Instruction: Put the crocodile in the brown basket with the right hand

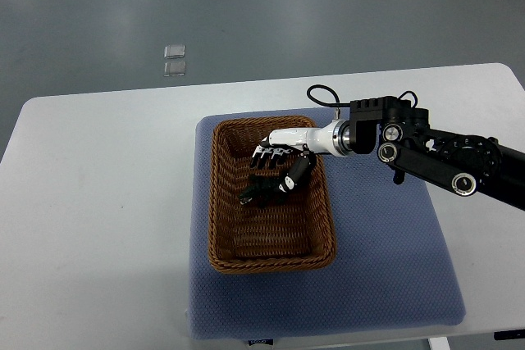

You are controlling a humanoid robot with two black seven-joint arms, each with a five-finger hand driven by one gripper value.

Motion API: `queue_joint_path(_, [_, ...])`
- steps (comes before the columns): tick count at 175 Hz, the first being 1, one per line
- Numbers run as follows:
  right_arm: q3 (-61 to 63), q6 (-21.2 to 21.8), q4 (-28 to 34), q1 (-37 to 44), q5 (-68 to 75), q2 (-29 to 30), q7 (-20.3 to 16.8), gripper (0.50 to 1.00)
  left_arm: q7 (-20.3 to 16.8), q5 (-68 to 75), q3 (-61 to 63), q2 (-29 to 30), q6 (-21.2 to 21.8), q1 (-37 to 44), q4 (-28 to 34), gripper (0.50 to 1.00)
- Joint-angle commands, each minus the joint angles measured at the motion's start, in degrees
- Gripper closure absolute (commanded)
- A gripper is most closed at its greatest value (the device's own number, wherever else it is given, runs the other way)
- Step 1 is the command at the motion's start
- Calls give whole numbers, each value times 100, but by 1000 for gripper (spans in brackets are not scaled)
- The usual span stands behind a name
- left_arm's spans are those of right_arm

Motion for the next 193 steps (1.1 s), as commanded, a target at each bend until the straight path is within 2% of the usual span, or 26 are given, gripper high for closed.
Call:
queue_joint_path(1, [156, -1, 0, 53, 56, -43, -1, 644, 1, 0, 1, 0, 1, 0, 0, 500])
queue_joint_path(17, [621, 34, 0, 71, 144, -78, -1, 601, 1, 0, 1, 0, 1, 0, 0, 500])
queue_joint_path(51, [1703, 17, -17, -175, 592, -69, 17, 589, 1, 0, 1, 0, 1, 0, 27, 500])
queue_joint_path(88, [3417, -10, -70, -913, 2016, 124, 210, 589, 1, 0, 1, 0, 1, 0, 18, 500])
queue_joint_path(106, [4050, -309, -132, -1256, 2886, 371, 386, 589, 1, 0, 1, 0, 1, 0, 18, 500])
queue_joint_path(120, [4401, -695, -360, -1432, 3580, 590, 606, 589, 1, 0, 1, 0, 1, 0, 27, 500])
queue_joint_path(135, [4568, -906, -773, -1476, 4221, 652, 869, 589, 1, 0, 1, 0, 1, 0, 27, 500])
queue_joint_path(156, [4832, -906, -1423, -1493, 5425, 731, 1142, 589, 1, 0, 1, 0, 1, 0, 18, 500])
queue_joint_path(169, [4911, -836, -1748, -1493, 6172, 775, 1168, 572, 1, 0, 1, 0, 1, 0, 9, 500])
queue_joint_path(193, [4929, -792, -2091, -1511, 7104, 863, 1195, 572, 1, 0, 1, 0, 10, 0, 9, 500])
